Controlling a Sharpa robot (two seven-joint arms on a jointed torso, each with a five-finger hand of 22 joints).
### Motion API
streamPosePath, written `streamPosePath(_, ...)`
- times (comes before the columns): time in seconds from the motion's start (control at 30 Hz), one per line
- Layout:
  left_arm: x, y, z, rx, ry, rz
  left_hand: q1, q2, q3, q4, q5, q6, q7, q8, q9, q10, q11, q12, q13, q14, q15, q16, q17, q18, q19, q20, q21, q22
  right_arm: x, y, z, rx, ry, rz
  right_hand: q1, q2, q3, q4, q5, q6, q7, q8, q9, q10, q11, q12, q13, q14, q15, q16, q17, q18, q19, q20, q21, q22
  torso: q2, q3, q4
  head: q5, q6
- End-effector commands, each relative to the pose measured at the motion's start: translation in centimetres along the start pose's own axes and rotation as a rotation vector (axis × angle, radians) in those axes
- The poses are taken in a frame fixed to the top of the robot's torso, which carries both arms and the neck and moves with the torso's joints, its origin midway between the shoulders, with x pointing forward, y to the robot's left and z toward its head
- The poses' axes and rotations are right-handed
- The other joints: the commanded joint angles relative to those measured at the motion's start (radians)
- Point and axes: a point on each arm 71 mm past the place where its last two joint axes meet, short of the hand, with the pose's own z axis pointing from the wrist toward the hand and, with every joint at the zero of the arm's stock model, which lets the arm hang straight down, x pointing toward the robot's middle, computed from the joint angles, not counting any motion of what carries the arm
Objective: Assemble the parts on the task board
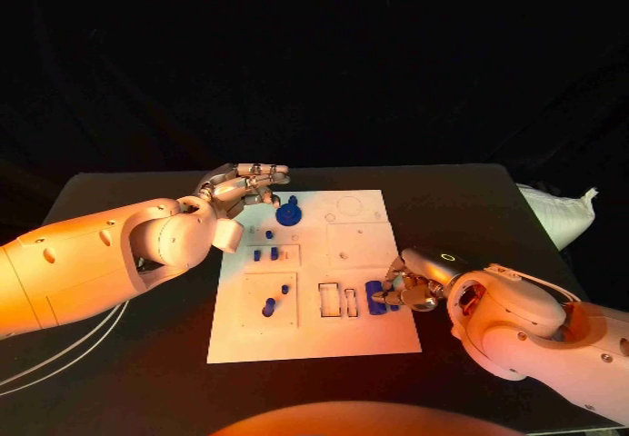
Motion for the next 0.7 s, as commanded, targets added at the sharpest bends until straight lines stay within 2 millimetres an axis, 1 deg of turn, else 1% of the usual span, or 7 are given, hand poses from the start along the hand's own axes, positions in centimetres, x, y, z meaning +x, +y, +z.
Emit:
streamPosePath(0.03,0.3,0.1,0.0,0.002,0.024,-0.005,0.0,0.006,-0.002,-0.003,0.003,-0.005,0.0,0.003,-0.001,-0.007,-0.002,0.003,-0.002,0.003,-0.005,0.003,-0.001,0.011,0.001,0.002,-0.004,-0.001,0.3,0.1,0.2,0.004,0.015,-0.038,0.004,0.012,-0.007,-0.001,0.004,-0.009,0.0,0.005,0.002,0.01,0.0,0.008,0.005,0.064,-0.001,0.007,0.014,-0.014,0.002,0.007,0.007,0.002,0.0,0.0,0.0004,0.002,-0.002)
streamPosePath(0.1,0.3,0.1,0.0,0.001,0.023,-0.005,0.0,0.006,-0.002,-0.003,0.003,-0.005,0.0,0.003,-0.001,-0.007,-0.002,0.003,-0.002,0.003,-0.005,0.003,-0.001,0.011,0.001,0.002,-0.004,-0.001,0.4,0.2,0.3,0.002,0.02,-0.039,0.004,0.013,-0.008,-0.001,0.005,-0.008,0.0,0.006,0.003,0.011,0.0,0.01,0.007,0.064,-0.001,0.008,0.015,-0.014,0.002,0.007,0.007,0.003,0.001,0.0009,-0.0016,0.005,-0.004)
streamPosePath(0.2,0.2,0.1,0.0,0.001,0.023,-0.005,-0.003,0.007,-0.004,-0.002,0.003,-0.006,0.001,0.004,-0.001,-0.008,-0.002,0.005,-0.002,0.003,-0.004,0.004,-0.002,0.011,0.001,0.002,-0.005,-0.002,0.7,0.4,0.4,0.0,0.034,-0.043,0.005,0.014,-0.009,-0.001,0.005,-0.008,-0.001,0.007,0.004,0.012,0.0,0.013,0.011,0.064,-0.001,0.008,0.016,-0.014,0.003,0.007,0.007,0.003,0.001,0.0007,-0.0021,0.006,-0.005)
streamPosePath(0.27,0.2,0.1,0.0,0.0,0.023,-0.005,-0.005,0.008,-0.004,-0.001,0.003,-0.006,0.001,0.004,-0.001,-0.009,-0.001,0.006,-0.002,0.003,-0.004,0.004,-0.003,0.011,0.001,0.003,-0.005,-0.002,0.9,0.4,0.5,0.0,0.045,-0.048,0.005,0.015,-0.01,-0.001,0.005,-0.008,-0.001,0.008,0.005,0.012,0.0,0.014,0.013,0.064,-0.001,0.009,0.017,-0.014,0.003,0.007,0.007,0.004,0.0,0.0002,-0.0019,0.007,-0.006)
streamPosePath(0.47,0.2,0.1,0.0,-0.002,0.023,-0.005,-0.005,0.008,-0.004,-0.001,0.003,-0.006,0.001,0.004,-0.001,-0.009,-0.001,0.006,-0.002,0.003,-0.004,0.004,-0.003,0.011,0.001,0.003,-0.005,-0.002,1.4,0.4,0.8,0.002,0.065,-0.055,0.006,0.016,-0.014,-0.001,0.004,-0.008,-0.001,0.01,0.007,0.015,0.0,0.022,0.022,0.065,-0.001,0.012,0.022,-0.015,0.004,0.008,0.01,0.009,0.0,0.0012,-0.0022,0.011,-0.005)
streamPosePath(0.57,0.2,0.2,0.0,-0.002,0.023,-0.005,-0.005,0.008,-0.004,-0.001,0.003,-0.006,0.001,0.004,-0.001,-0.009,-0.001,0.006,-0.002,0.003,-0.004,0.004,-0.003,0.011,0.001,0.003,-0.005,-0.002,1.5,0.5,0.9,0.004,0.069,-0.053,0.012,0.022,-0.017,-0.002,0.006,-0.008,-0.001,0.012,0.01,0.015,-0.001,0.025,0.026,0.065,-0.001,0.013,0.023,-0.015,0.004,0.008,0.011,0.009,0.0,0.0006,-0.0014,0.012,-0.005)
streamPosePath(0.7,0.3,0.2,0.0,-0.004,0.027,-0.006,-0.011,0.01,-0.006,0.002,0.004,-0.009,0.001,0.005,-0.002,-0.012,-0.001,0.008,-0.002,0.002,-0.003,0.005,-0.006,0.011,0.0,0.004,-0.007,-0.004,1.8,0.4,1.1,0.011,0.082,-0.031,0.037,0.038,-0.022,-0.004,0.058,-0.01,-0.002,0.017,0.02,0.014,-0.001,0.029,0.038,0.065,-0.001,0.015,0.025,-0.016,0.004,0.008,0.013,0.013,0.0,0.0004,-0.0005,0.013,-0.005)
